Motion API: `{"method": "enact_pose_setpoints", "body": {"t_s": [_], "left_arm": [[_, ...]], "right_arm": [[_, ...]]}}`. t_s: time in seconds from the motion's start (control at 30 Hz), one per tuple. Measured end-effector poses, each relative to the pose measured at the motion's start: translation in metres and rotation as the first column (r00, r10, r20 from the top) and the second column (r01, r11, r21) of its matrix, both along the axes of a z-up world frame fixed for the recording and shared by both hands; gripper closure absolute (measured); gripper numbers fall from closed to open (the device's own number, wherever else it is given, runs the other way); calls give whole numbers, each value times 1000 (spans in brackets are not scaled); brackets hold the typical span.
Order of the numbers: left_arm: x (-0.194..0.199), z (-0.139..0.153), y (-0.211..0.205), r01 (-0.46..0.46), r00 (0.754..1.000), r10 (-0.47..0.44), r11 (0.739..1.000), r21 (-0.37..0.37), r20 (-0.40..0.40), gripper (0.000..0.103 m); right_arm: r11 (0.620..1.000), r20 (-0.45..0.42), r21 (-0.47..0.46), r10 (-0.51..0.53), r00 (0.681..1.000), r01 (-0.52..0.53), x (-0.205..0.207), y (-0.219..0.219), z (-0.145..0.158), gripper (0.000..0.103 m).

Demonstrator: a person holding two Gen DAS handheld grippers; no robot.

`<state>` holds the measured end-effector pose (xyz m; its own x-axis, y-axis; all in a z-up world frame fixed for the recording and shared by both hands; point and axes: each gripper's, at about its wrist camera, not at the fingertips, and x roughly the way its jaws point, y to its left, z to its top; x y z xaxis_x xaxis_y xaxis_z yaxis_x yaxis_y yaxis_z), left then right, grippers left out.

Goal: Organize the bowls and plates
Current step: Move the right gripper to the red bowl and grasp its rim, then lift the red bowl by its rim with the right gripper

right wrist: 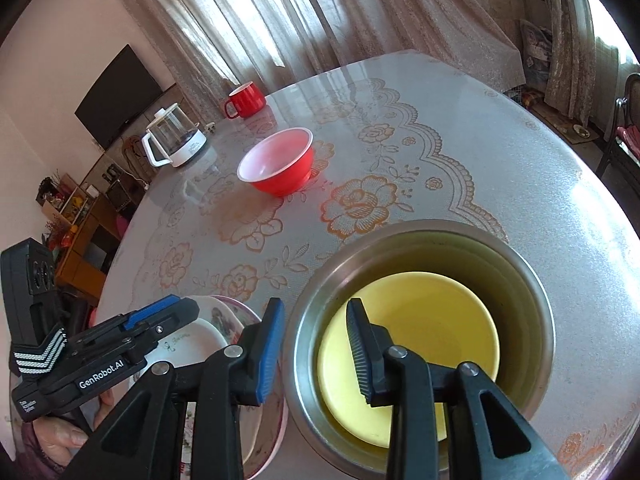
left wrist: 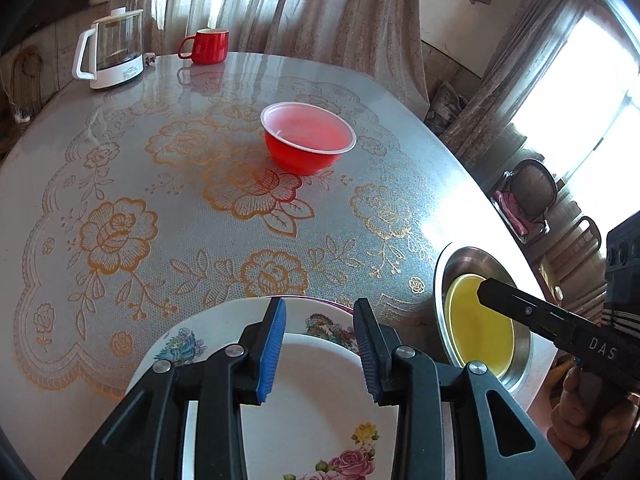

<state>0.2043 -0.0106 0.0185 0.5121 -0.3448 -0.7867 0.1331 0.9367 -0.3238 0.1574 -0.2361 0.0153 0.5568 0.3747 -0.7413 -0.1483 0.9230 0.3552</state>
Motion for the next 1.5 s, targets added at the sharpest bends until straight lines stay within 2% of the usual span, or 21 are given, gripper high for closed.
{"method": "enact_pose_setpoints", "body": {"t_s": [0.13, 0.23, 0.37, 0.43, 0.57, 0.87, 1.1, 1.4, 1.5], "left_arm": [[18, 7, 22, -13, 998, 8, 995, -103, -55, 67], [34, 14, 34, -38, 998, 33, 994, -107, -56, 67], [56, 19, 53, -96, 994, 87, 985, -142, -65, 67], [68, 19, 60, -129, 990, 119, 980, -151, -75, 69], [97, 14, 69, -162, 984, 145, 969, -185, -103, 70], [152, 5, 51, -172, 983, 159, 973, -155, -93, 69], [183, -12, 40, -169, 981, 154, 977, -130, -119, 70], [194, -21, 27, -146, 984, 132, 982, -122, -117, 87], [196, -21, 20, -131, 988, 123, 987, -92, -95, 90]], "right_arm": [[987, -57, 150, 72, 996, -63, 23, 7, -2, 70], [986, -75, 146, 89, 993, -78, 42, 19, 1, 70], [986, -79, 160, 50, 996, -37, 70, 23, 5, 71], [987, -74, 162, 26, 997, -14, 84, 23, 6, 83], [981, -100, 190, -13, 995, 32, 113, 19, 0, 90], [945, -153, 298, -93, 984, 136, 169, 14, -19, 87], [947, -166, 279, -114, 980, 158, 190, 23, -28, 87], [960, -167, 235, -117, 979, 155, 202, 31, -38, 90], [963, -164, 224, -115, 980, 151, 202, 33, -40, 92]]}}
